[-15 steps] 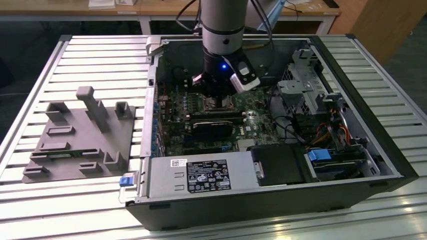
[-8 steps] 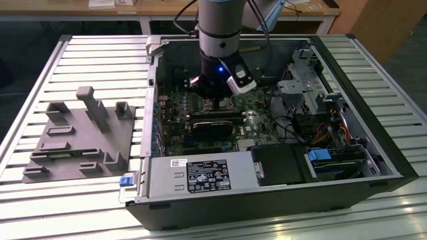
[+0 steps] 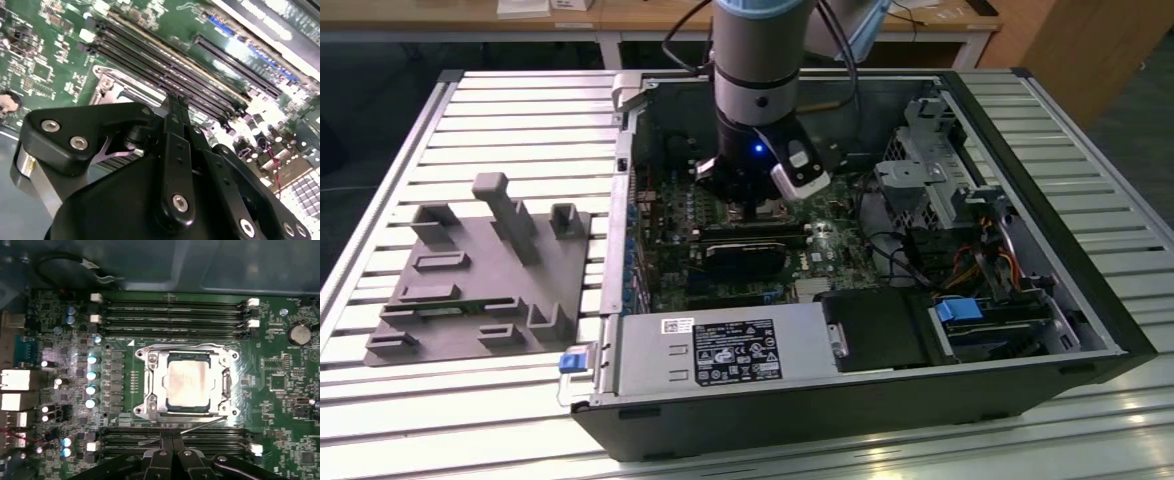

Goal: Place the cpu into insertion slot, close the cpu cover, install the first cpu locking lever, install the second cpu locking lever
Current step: 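Install the second cpu locking lever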

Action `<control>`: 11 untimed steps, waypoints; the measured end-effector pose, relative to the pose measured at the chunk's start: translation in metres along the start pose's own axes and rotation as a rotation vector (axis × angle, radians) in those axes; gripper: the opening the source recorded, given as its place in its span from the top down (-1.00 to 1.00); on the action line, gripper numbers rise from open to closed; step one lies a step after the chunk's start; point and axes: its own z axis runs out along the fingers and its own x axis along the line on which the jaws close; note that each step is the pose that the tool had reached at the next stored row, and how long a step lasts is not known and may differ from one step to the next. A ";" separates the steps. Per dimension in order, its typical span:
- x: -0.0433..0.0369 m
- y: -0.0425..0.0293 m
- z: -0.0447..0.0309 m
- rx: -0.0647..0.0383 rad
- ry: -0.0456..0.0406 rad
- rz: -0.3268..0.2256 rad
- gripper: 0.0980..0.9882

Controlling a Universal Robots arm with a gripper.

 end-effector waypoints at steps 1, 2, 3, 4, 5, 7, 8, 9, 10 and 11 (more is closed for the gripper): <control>0.0021 -0.0005 0.0003 -0.001 -0.0001 0.000 0.98; 0.0039 -0.0007 0.0008 -0.001 -0.0001 0.000 0.98; 0.0052 -0.0007 0.0018 -0.002 -0.0002 0.000 0.98; 0.0064 -0.0009 0.0033 -0.002 -0.0001 0.000 0.98; 0.0072 -0.0010 0.0051 -0.002 0.0000 0.000 0.98; 0.0080 -0.0013 0.0086 -0.002 0.0000 0.000 0.98; 0.0081 -0.0015 0.0104 -0.002 0.0000 0.000 0.98; 0.0083 -0.0016 0.0122 -0.002 0.0000 0.000 0.98; 0.0085 -0.0017 0.0140 -0.002 0.0000 0.000 0.98; 0.0086 -0.0019 0.0158 -0.003 0.0001 0.000 0.98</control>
